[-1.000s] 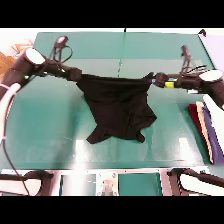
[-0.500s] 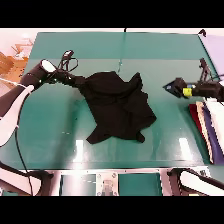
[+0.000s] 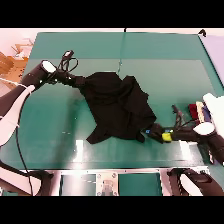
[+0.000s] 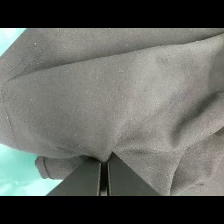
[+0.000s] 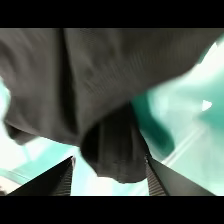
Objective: Fold the shirts.
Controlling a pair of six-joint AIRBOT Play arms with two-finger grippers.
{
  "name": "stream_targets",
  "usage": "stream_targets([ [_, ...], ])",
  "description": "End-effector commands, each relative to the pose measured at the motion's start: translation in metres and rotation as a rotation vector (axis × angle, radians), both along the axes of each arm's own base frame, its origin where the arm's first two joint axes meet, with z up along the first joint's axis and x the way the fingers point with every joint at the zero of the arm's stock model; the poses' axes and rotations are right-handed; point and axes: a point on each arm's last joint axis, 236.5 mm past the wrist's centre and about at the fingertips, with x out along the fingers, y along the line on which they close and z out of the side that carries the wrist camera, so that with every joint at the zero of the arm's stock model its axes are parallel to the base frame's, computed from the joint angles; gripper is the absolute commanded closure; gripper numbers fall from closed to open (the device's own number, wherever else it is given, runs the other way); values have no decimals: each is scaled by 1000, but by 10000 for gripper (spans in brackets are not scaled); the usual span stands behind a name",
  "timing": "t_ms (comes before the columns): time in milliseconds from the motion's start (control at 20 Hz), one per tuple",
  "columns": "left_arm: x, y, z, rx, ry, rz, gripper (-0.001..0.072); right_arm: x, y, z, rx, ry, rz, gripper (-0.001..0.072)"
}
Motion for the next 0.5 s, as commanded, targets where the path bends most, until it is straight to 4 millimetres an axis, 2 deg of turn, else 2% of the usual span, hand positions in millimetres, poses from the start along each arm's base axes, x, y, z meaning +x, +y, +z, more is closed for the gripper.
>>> stream_targets([
  [0,-1,0,-1,0,6,-2,683,-12,21,-27,-38,-2,6,171],
  [150,-5,-1,-2,-1,19,-12,683,-11,35,-43,-40,49,7,171],
  [200,-5,-1,-2,0,19,-12,683,-7,36,-46,-39,67,-2,267],
  [250,-5,1,-3,10,18,-16,683,1,36,-46,-46,57,4,552],
  [300,-7,3,-6,30,22,-26,683,16,35,-41,-57,13,15,694],
  [350,-11,8,-7,64,31,-52,683,35,29,-33,-72,-35,9,695],
  [450,-23,25,-10,177,75,-119,683,85,-2,-5,-129,-149,-36,697],
])
